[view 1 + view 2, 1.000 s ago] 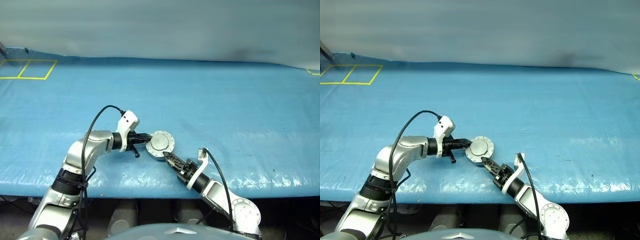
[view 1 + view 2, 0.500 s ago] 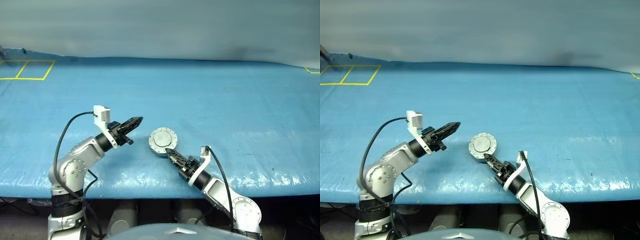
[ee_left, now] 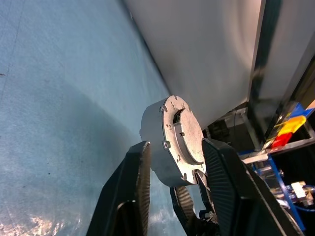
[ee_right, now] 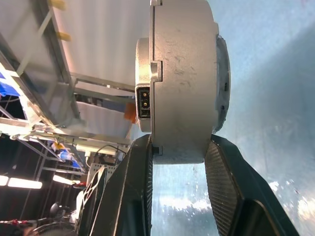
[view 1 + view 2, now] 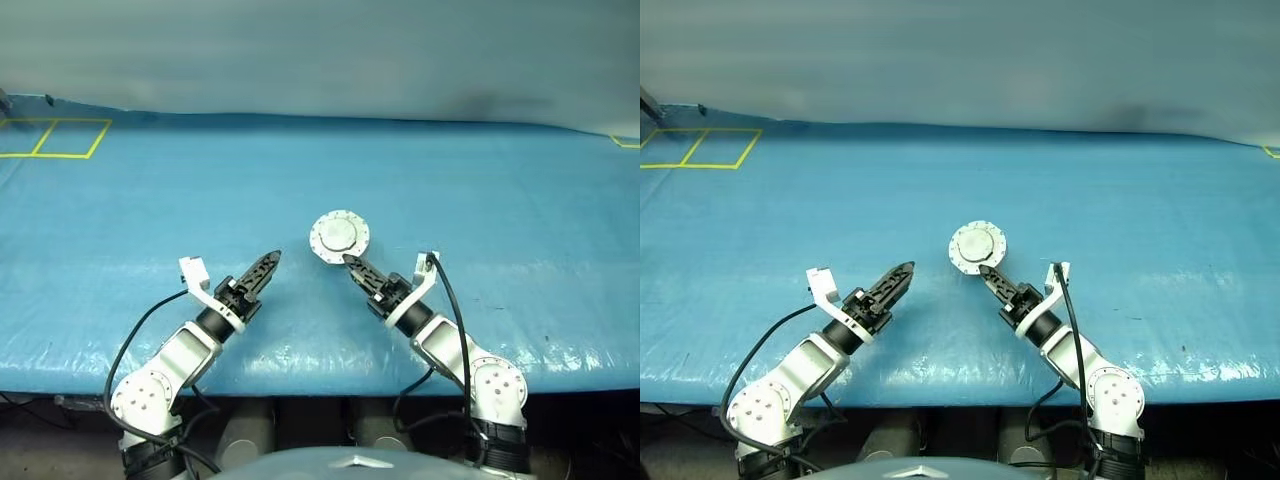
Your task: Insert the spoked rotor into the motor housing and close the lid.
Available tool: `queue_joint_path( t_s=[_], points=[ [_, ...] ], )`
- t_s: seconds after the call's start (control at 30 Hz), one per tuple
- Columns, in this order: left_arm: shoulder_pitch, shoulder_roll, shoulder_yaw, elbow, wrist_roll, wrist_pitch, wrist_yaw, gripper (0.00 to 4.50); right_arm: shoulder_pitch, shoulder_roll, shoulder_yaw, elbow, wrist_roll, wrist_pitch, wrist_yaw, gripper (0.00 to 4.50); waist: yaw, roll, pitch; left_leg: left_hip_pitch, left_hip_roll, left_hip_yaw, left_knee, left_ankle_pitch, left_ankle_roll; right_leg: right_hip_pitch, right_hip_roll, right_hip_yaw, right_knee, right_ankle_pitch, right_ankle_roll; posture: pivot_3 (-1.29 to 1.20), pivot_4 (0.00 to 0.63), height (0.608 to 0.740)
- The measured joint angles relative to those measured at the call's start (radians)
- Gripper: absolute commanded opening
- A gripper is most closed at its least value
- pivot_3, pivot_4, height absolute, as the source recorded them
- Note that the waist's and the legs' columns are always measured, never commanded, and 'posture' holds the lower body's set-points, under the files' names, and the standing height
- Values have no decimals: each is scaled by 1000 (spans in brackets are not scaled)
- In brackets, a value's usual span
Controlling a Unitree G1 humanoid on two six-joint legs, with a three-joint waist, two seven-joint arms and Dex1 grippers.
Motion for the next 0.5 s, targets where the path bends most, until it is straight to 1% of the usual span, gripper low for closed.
queue_joint_path(
  t_s=[0.1, 0.13, 0.27, 0.5],
  points=[
    [12, -7, -18, 25, -59, -18, 31, 4292, -18, -1, 4, 0, -1, 0, 0, 1151, 0, 0, 0, 0, 0, 0, 0, 0, 0, 0, 0, 0, 0, 0, 0, 0, 150, 740],
    [13, -7, -25, 26, -78, -25, 41, 4457, -21, -1, 7, 0, -1, 0, 0, 1151, 0, 0, 0, 0, 0, 0, 0, 0, 0, 0, 0, 0, 0, 0, 0, 0, 150, 740],
    [11, -6, -52, 52, -182, -50, 88, 4457, -23, 2, 22, 0, 0, 0, 0, 1151, 1, 0, 0, 0, 0, 0, 1, 0, 0, 0, 0, 0, 0, 0, 0, 0, 150, 740],
    [12, 10, -121, 75, -247, -77, 85, 4457, -23, 6, 65, -6, 10, 5, -2, 1151, 0, 0, 0, 0, 0, 0, 0, 0, 0, 0, 0, 0, 0, 0, 0, 0, 150, 740]
  ],
)
